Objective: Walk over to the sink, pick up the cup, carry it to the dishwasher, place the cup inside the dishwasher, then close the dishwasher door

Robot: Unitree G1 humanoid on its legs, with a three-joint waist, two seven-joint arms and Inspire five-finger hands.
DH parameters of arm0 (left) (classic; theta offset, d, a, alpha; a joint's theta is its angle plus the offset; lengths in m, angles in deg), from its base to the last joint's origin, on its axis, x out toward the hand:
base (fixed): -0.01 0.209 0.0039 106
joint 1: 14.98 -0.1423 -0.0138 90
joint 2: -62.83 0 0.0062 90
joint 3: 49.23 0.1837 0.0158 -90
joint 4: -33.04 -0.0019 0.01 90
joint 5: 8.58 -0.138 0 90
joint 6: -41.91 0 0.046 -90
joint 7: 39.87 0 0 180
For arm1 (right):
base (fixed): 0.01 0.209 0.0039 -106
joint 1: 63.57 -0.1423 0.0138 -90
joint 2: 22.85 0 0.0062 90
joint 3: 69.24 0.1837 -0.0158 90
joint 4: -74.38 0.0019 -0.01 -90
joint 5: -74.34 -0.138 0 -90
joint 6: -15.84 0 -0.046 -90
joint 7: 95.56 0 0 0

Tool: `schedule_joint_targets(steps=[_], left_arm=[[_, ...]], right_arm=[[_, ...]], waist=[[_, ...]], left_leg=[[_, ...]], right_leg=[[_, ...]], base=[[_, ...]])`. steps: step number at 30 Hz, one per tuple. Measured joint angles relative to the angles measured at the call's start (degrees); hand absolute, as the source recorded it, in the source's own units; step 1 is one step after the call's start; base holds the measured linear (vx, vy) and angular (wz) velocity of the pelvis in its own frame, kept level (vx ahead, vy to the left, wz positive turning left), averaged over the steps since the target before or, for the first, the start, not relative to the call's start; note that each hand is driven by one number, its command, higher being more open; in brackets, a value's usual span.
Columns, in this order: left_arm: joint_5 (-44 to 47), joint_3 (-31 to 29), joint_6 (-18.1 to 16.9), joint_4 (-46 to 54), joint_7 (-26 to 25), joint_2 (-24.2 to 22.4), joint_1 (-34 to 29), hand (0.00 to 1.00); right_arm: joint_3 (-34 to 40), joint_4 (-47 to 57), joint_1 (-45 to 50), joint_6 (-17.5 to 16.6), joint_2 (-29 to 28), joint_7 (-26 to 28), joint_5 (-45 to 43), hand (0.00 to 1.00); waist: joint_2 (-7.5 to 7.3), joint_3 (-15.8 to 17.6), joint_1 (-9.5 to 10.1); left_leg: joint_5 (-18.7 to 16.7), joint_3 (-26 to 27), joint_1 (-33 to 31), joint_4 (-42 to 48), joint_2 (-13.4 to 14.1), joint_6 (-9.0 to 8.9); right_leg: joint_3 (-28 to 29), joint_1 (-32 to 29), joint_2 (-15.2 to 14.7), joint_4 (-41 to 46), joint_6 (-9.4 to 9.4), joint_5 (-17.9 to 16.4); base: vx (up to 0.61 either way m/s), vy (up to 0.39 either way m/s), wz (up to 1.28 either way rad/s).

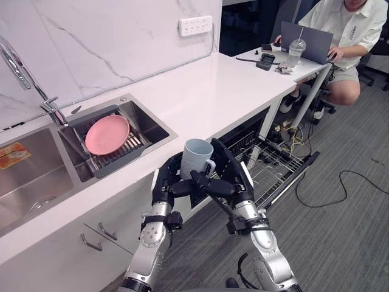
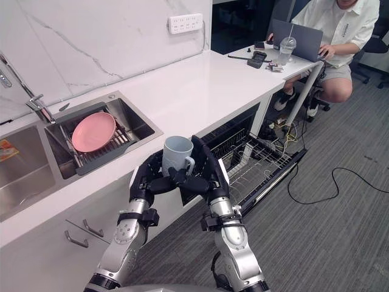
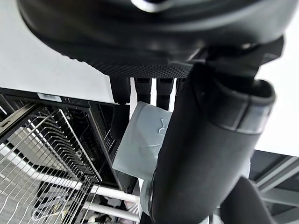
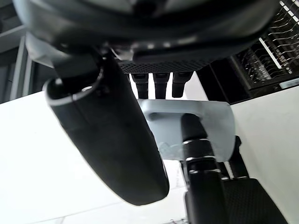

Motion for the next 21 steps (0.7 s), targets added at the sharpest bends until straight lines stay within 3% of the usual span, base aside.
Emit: schedule_joint_targets(steps=[16,17,21], left_arm=[[0.2,4.4,0.0,3.4,0.3,-0.5,-0.4,0.30],[0.5,4.5,0.0,3.4,0.3,-0.4,-0.4,0.30],[1.6,5.1,0.0,3.4,0.3,0.9,-0.4,0.30]], right_arm=[[-0.1,-0.3,-1.1,-0.1,-1.5,-4.6,-0.1,0.90],[-0.1,-0.8,-1.6,-0.1,-1.5,-4.7,-0.1,0.30],[0.0,-2.6,-3.1,-0.1,-1.5,-5.0,-1.1,0.30]], waist=[[-0.27,-1.8,0.70],[-0.30,-1.8,0.72],[-0.80,-2.1,0.81]], left_leg=[[2.0,-1.8,0.4,-2.4,-0.1,-0.41],[2.2,-2.1,0.4,-2.5,-0.1,-0.47],[2.7,-2.9,0.4,-3.1,0.0,-0.90]], right_leg=[[-2.0,0.5,0.0,0.1,-0.27,0.0],[-2.2,0.6,0.0,0.1,-0.32,0.0],[-3.1,0.8,0.1,-0.4,-0.68,0.2]], base=[[-0.02,-0.030,0.06],[-0.04,-0.042,0.11],[-0.04,-0.044,0.10]])
